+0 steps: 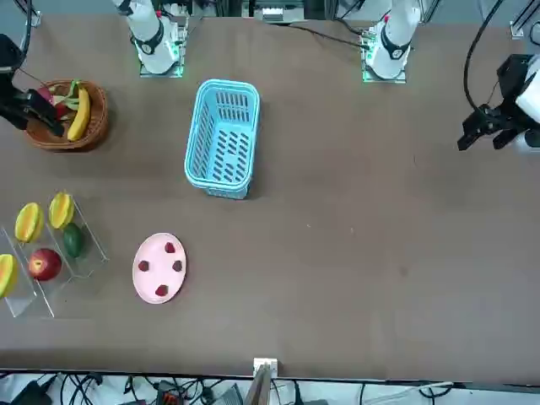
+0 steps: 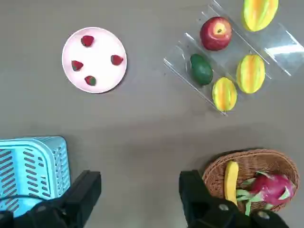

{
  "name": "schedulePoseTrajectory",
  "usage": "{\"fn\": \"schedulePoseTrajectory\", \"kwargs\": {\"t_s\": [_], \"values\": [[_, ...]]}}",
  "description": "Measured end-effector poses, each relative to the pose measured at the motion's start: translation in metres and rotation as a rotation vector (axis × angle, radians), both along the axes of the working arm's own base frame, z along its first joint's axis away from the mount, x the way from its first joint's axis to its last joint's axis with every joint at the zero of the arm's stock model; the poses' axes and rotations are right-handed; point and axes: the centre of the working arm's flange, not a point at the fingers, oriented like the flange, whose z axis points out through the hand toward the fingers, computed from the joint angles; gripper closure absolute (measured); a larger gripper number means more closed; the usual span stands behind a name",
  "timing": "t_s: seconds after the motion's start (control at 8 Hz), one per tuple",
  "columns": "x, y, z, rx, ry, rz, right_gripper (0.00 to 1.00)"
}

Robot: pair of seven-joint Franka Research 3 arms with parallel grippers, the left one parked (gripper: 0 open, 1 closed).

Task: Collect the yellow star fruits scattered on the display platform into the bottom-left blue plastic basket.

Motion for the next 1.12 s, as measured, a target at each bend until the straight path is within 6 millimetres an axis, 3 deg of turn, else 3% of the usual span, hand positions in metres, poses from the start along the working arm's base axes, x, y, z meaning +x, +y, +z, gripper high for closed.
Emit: {"fn": "schedulePoseTrajectory", "kwargs": {"t_s": [0.38,0.62,0.88,1.12], "values": [[0.000,0.000,0.000,-0.001,0.000,0.000,0.00],[0.004,-0.012,-0.003,-0.010,-0.003,-0.019,0.00],[0.034,-0.046,-0.026,-0.040,-0.029,-0.047,0.00],[0.084,-0.090,-0.059,-0.051,-0.034,-0.033,0.00]]}}
